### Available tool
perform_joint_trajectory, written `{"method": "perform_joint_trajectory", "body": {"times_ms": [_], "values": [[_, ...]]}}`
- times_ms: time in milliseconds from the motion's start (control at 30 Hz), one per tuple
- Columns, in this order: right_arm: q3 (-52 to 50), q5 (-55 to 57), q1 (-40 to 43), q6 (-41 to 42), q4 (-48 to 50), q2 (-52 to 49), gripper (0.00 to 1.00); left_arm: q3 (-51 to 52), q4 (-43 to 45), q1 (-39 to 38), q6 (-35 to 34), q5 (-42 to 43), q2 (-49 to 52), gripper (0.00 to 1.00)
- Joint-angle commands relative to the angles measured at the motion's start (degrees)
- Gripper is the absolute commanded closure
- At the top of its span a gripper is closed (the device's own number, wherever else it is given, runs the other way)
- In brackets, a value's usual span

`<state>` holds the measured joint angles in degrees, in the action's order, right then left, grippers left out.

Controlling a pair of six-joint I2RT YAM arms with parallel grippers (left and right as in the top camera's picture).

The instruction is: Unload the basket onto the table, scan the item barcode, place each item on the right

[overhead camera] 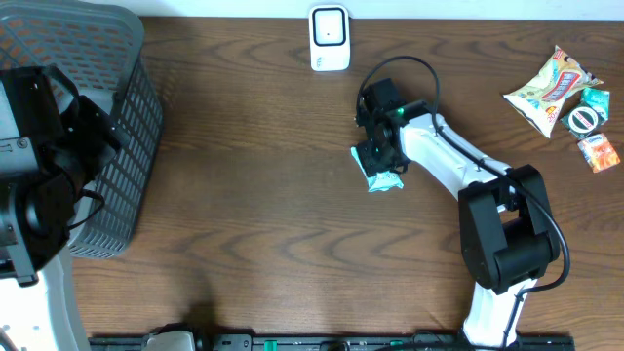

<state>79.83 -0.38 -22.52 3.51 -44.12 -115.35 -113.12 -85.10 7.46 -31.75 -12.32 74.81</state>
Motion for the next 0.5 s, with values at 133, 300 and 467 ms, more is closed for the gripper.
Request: {"method": "perform_joint_trajectory", "body": {"times_ms": [133,300,467], "values": [[-1.4,-1.4,-0.5,0.7,2.4,-0.1,0.99,-0.4,-0.1,0.3,-0.5,-0.2,0.0,0.02],[3.0,-1.7,-0.6,1.3,1.7,0.0,0.99,-0.4,-0.2,0.3,-0.5,-0.2,0.0,0.02],[12.3,-1.2,-0.8,1.6,5.6,0.0,0.99,-0.4,-0.1,0.3,-0.5,-0.2,0.0,0.02]]}}
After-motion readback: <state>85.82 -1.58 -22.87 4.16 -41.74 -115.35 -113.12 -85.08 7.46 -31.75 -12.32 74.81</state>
